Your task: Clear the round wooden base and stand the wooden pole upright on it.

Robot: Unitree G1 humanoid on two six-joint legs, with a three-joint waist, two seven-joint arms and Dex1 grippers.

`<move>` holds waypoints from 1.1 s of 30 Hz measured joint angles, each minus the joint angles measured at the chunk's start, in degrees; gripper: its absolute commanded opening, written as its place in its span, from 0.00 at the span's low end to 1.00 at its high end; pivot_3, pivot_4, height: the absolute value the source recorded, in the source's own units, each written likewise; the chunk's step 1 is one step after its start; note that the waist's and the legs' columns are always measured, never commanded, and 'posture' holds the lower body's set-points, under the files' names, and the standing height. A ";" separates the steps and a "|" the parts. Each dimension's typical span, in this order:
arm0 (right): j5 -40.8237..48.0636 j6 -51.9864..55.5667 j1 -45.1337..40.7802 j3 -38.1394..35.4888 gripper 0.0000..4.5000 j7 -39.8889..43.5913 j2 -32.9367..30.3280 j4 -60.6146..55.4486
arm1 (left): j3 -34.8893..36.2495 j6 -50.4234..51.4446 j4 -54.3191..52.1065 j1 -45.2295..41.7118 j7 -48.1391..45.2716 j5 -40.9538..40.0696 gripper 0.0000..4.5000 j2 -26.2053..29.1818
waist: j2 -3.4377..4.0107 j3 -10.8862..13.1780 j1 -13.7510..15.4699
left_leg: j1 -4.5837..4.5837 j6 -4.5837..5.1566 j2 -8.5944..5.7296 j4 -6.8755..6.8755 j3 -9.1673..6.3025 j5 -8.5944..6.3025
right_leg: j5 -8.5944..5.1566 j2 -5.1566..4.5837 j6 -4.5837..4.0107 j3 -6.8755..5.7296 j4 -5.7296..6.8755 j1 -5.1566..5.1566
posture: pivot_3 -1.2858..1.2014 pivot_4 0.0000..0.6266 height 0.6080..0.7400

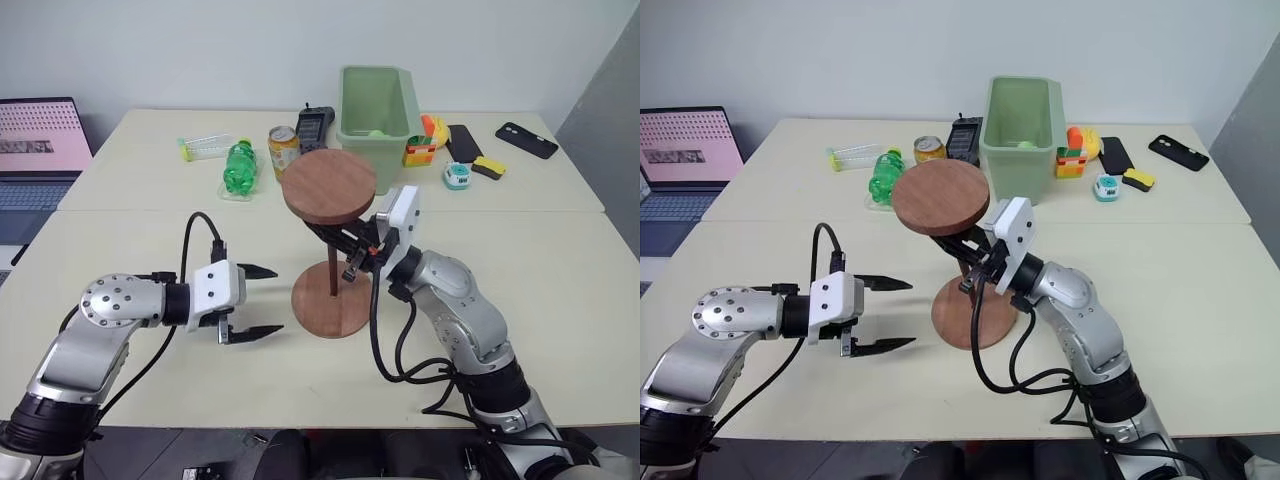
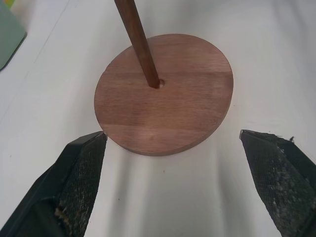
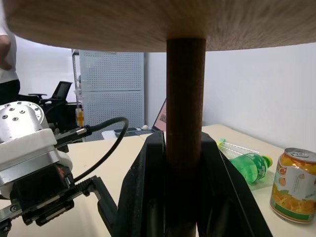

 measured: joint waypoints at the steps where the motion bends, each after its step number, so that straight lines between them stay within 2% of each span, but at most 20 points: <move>1: 0.44 0.40 0.10 0.02 0.06 0.35 -0.35 -0.65 | 0.00 -0.03 0.01 0.00 0.00 0.00 1.00 0.00 | 0.00 0.00 0.00 | 0.00 0.00 0.00 0.00 -0.01 0.00 | 0.00 0.00 0.00 -0.01 0.00 0.00 | 0.52 0.24 1.00; 15: 0.42 2.41 1.18 0.34 0.06 1.68 -1.08 -2.51 | 0.00 -0.32 0.70 -0.05 -0.01 0.00 1.00 -0.11 | -0.01 -0.01 0.01 | 0.01 0.00 0.01 0.00 0.00 0.00 | 0.00 0.00 0.00 0.00 0.00 0.00 | 0.52 0.24 1.00; 23: -1.03 3.45 0.11 1.46 0.06 -1.14 -0.36 -0.89 | 0.00 -0.42 0.84 -0.05 0.00 -0.04 1.00 -0.55 | -0.04 -0.08 0.01 | 0.05 0.00 0.00 0.00 -0.01 0.00 | 0.00 0.00 0.00 0.00 -0.01 0.05 | 0.52 0.24 1.00; 27: -1.15 3.92 0.40 1.11 0.06 -2.61 0.07 0.34 | 0.00 -0.30 0.83 -0.03 0.00 -0.09 1.00 -0.76 | -0.09 -0.14 0.08 | 0.30 0.00 0.00 -0.04 0.00 0.00 | 0.00 0.00 0.00 0.00 -0.05 0.29 | 0.52 0.24 1.00; 30: -1.15 3.92 1.01 0.82 0.06 -2.59 -0.13 0.56 | 0.00 -0.25 0.81 -0.02 0.00 -0.11 1.00 -0.81 | -0.07 -0.16 0.18 | 0.87 0.02 0.01 -0.17 -0.01 -0.01 | -0.02 0.00 -0.01 -0.01 -0.24 0.90 | 0.52 0.24 1.00; 33: -1.15 3.91 1.30 0.60 0.06 -2.55 -0.32 0.57 | 0.00 -0.21 0.80 0.00 0.00 -0.14 1.00 -0.82 | -0.10 -0.29 0.30 | 0.91 0.02 -0.01 -0.16 -0.02 -0.02 | -0.03 0.05 -0.01 -0.02 -0.26 0.97 | 0.52 0.24 1.00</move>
